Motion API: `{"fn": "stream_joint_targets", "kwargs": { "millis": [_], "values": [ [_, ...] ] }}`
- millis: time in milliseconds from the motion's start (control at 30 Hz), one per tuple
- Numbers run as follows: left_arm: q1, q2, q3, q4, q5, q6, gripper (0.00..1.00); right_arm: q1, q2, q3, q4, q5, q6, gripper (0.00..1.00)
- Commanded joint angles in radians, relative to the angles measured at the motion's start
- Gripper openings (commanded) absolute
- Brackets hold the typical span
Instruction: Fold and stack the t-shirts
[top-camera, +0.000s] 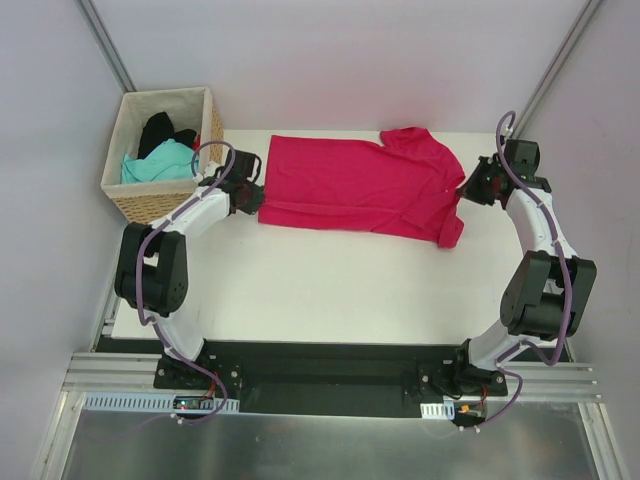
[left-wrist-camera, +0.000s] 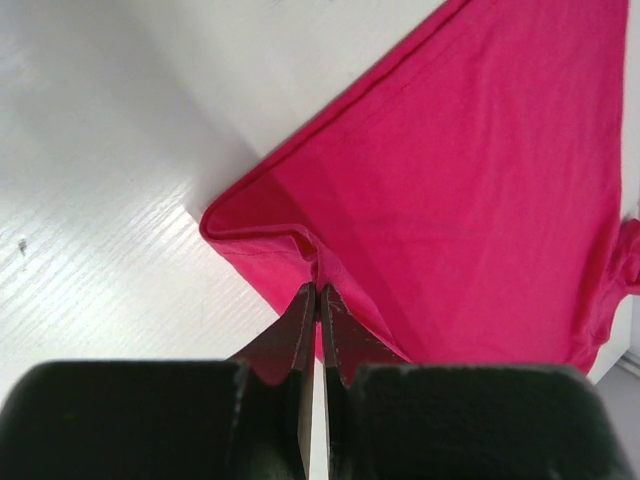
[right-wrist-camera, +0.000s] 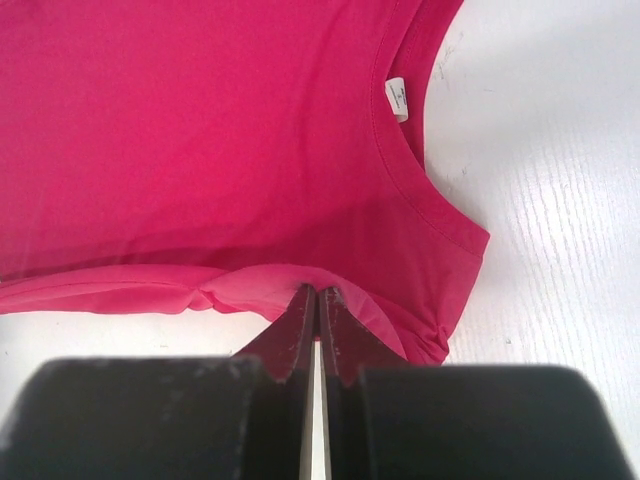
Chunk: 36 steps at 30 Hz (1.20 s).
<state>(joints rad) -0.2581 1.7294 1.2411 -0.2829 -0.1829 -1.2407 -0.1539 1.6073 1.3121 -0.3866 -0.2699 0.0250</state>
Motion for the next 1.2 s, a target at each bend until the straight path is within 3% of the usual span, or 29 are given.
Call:
{"fn": "stream_joint_targets", "kwargs": {
  "millis": [0, 400, 1167],
  "values": [
    [0.014, 0.018, 0.038, -0.056, -0.006, -0.059, 0.00, -0.009, -0.034, 0.003, 0.045, -0.003, -0.014, 0.00],
    [0.025, 0.058, 0.070, -0.058, -0.023, -0.011, 0.00, -0.012, 0.003, 0.012, 0.064, 0.035, -0.020, 0.01],
    [0.025, 0.119, 0.138, -0.058, -0.052, 0.046, 0.00, -0.012, 0.103, 0.102, 0.089, -0.048, -0.093, 0.00]
  ]
}}
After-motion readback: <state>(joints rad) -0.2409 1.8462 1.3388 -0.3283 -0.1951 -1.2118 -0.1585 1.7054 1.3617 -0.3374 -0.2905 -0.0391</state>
